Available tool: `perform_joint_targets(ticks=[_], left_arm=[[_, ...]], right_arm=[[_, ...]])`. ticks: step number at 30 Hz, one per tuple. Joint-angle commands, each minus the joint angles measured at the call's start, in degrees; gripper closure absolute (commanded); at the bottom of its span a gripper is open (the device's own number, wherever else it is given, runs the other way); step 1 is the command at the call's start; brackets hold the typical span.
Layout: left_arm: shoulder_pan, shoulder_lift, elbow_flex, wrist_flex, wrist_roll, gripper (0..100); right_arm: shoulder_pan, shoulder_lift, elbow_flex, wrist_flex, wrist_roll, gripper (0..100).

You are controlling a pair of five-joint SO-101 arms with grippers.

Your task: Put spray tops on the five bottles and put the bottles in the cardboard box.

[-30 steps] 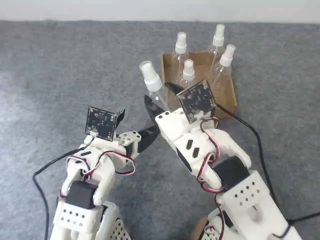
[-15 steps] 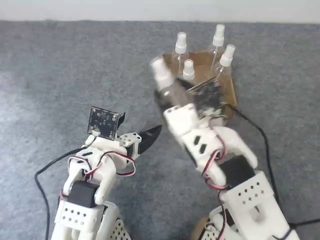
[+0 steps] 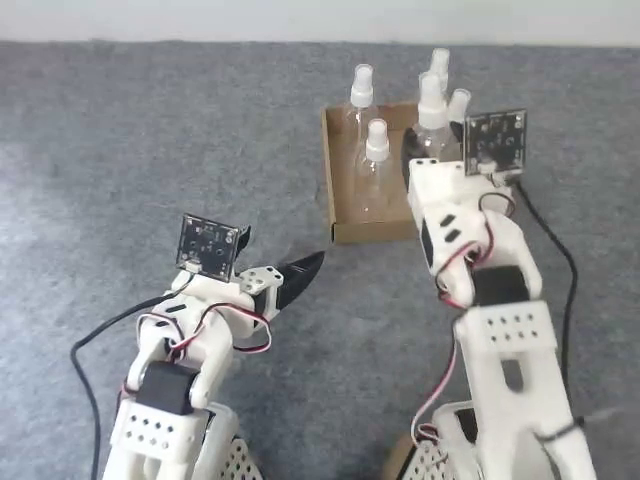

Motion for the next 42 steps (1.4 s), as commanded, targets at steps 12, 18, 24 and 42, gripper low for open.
perform_joint_targets(ticks=[12,18,24,42], left_arm=[[-2.8,-0.8,-0.1,-1.8,-1.9,64],[-2.9,-0.8,-0.1,-1.8,-1.9,64],[-2.9,-0.8,-0.1,-1.8,-1.9,64],[-2.6,-0.8,0.4,-1.8,-1.9,64]], right_arm=[[0.7,10.8,6.9,-19.2,-8.3,99.2],[0.8,10.8,9.2,-22.5,-8.3,99.2],[0.8,10.9,9.6,-22.8,-8.3,99.2],[2.2,15.7,9.8,-25.3,-8.4,99.2]])
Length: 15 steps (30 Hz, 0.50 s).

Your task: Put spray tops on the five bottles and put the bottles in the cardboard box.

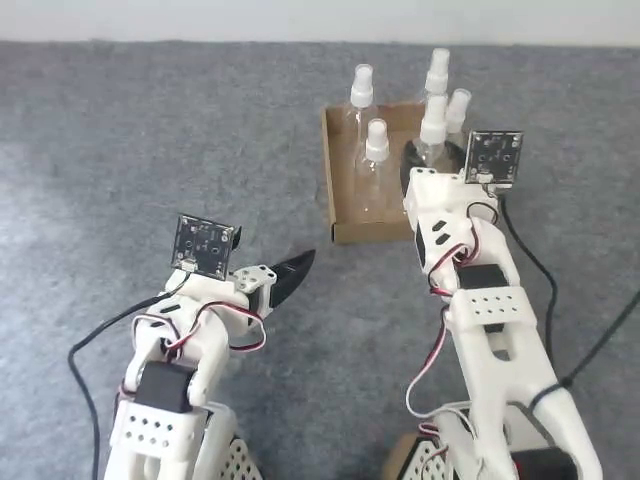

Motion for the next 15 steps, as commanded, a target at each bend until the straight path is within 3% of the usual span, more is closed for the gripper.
perform_joint_targets(ticks=[1,15], left_arm=[[0.0,-0.8,-0.3,-1.8,-0.4,64],[0.0,-0.8,-0.3,-1.8,-0.4,64]], right_arm=[[0.6,4.2,-0.7,-5.5,-0.8,99.2],[0.2,10.3,-0.7,-8.7,-0.7,99.2]])
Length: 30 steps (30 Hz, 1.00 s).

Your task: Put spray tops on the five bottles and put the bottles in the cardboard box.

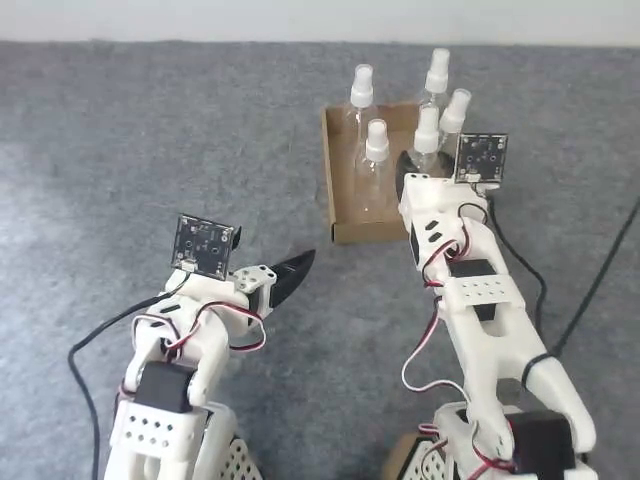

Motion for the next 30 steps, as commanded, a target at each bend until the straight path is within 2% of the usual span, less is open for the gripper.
perform_joint_targets(ticks=[1,30], left_arm=[[0.0,-0.8,-0.3,-1.8,-0.4,64],[-0.4,-0.8,-0.3,-1.8,-0.4,64]], right_arm=[[0.3,-0.4,-0.3,-0.8,-0.7,99.2],[-1.5,-0.5,3.0,-0.9,-0.7,98.8]])
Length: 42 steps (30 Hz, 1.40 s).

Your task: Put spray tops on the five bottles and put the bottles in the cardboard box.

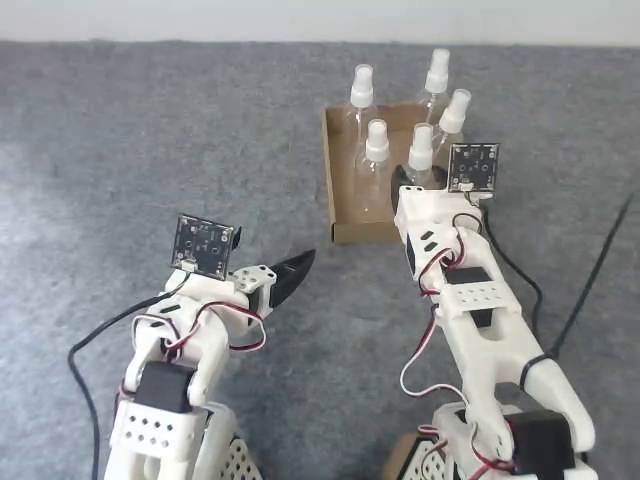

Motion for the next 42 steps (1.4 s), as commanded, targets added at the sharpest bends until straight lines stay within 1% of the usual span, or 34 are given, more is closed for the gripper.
perform_joint_targets(ticks=[1,5,9,20,22,26,29,42], left_arm=[[-0.4,-0.8,-0.3,-1.8,-0.4,64],[-0.4,-0.8,-0.3,-1.8,-0.5,64],[-0.4,-0.8,-0.3,-1.8,-0.5,64],[-0.4,-0.8,-0.3,-1.8,-0.5,64],[-0.4,-0.8,-0.3,-1.8,-0.5,64],[-0.4,-0.8,-0.3,-1.8,-0.5,64],[-0.4,-0.8,-0.3,-1.8,-0.5,64],[-0.4,-0.8,-0.3,-1.9,-0.5,64]], right_arm=[[-0.6,-0.5,-0.2,-0.7,-0.6,98.8],[-0.7,-0.5,-0.2,-0.7,-0.2,98.8],[-0.7,-0.5,-0.2,-0.7,3.9,98.7],[-0.8,-0.5,-0.1,-0.7,3.8,98.7],[-0.8,-0.5,0.3,-0.7,3.8,95.9],[-1.0,-0.5,1.0,-1.1,3.8,84.4],[-1.0,-0.6,1.0,-0.7,3.8,78.3],[-1.8,-1.1,1.1,-0.7,4.2,77.8]])
